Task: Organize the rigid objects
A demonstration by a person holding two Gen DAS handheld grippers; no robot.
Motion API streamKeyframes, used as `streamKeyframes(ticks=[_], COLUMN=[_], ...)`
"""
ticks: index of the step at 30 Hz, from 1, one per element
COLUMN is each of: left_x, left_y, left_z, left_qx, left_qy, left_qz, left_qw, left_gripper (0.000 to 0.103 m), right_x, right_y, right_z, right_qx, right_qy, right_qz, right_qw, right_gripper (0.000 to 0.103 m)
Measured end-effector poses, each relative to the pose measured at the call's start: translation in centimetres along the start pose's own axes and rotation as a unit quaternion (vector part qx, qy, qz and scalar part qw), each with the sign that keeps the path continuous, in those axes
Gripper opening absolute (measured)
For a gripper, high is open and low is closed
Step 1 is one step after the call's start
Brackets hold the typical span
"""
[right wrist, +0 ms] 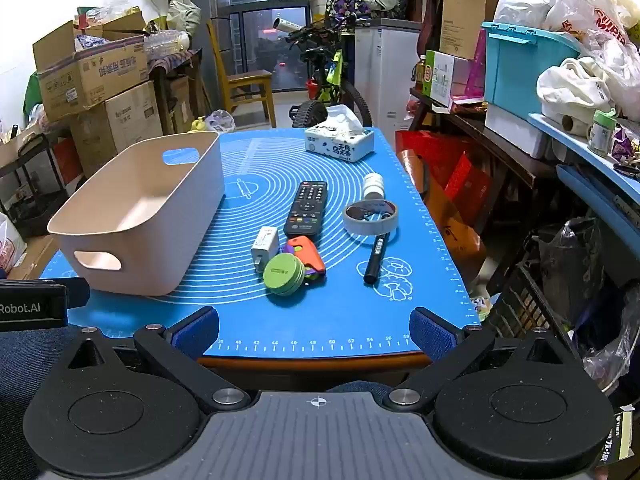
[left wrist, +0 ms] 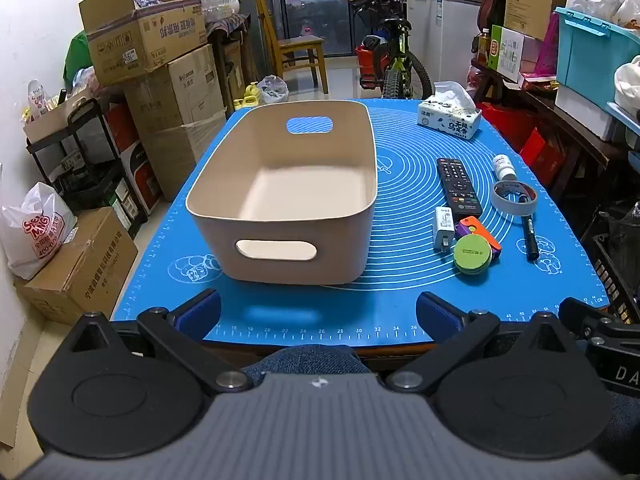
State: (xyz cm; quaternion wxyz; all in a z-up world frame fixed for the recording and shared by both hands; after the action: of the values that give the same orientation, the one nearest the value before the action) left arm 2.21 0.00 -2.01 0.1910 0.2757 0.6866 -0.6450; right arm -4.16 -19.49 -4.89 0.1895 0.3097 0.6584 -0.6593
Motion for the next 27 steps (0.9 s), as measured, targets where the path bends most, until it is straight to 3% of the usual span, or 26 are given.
streamKeyframes(ticks=[27], left_x=[0.03], left_y=[0.0], left_z=[0.0], left_qx=[-0.002], left_qy=[0.002], left_qz=[-0.002], left_qw=[1.0], left_gripper=[0.102], right_x=[0.0], right_y=[0.0], right_z=[-0.03], right_qx=[-0.002], right_qy=[0.002], right_qz=[-0.004], right_qw=[1.0], right_gripper=[0.1])
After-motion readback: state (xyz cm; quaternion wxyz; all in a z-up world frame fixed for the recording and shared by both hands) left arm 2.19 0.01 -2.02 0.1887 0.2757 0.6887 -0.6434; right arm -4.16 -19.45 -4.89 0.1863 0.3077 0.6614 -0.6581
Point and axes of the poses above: each gripper's, at about its wrist camera, not at the fingertips, and y roughly the way its jaws point, z to its right, x to its underside, the point moved 3 cm from there along y, roughly the way its jaws point, and after that the axes turned 9 degrees about -z, right-handed, at the moved point
